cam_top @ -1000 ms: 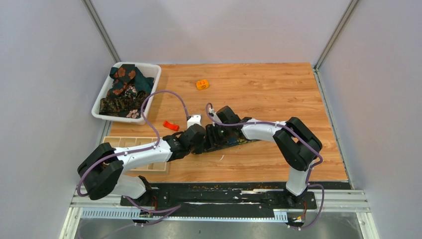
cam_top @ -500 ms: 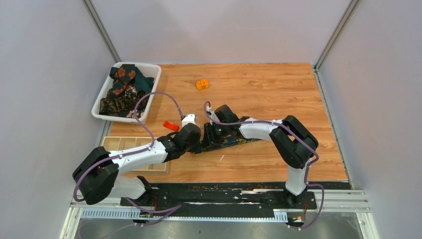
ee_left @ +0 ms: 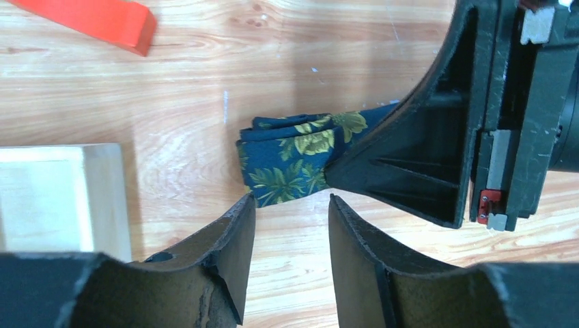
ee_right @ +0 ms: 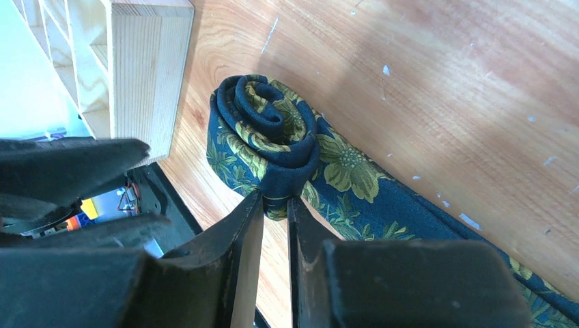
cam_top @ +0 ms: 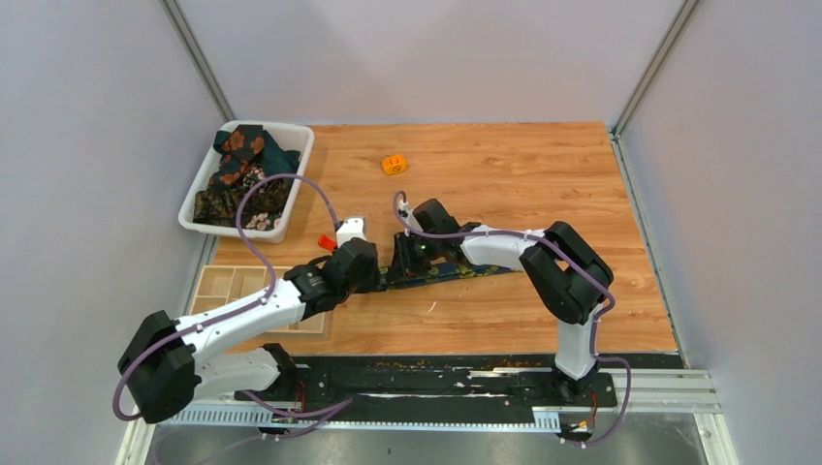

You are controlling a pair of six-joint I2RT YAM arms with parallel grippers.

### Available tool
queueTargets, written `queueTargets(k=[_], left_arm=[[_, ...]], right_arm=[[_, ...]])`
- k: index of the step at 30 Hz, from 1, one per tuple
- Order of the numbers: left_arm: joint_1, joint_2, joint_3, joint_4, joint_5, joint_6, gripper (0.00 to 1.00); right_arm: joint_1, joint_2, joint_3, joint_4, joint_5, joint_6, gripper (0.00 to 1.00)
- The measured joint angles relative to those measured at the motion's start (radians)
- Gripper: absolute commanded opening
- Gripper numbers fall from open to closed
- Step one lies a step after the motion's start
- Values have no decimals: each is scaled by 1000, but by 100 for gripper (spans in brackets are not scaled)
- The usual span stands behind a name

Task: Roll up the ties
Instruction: Roll the tie at the center of the board.

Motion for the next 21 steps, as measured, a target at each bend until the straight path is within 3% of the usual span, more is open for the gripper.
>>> queueTargets(k=[11,21], left_arm=[[164,-19,-124,70,126,70,50],[214,-12,-146,189,235,119,55]], right_arm=[[0,20,21,-28,2,1,19],[0,21,26,-37,2,1,18]])
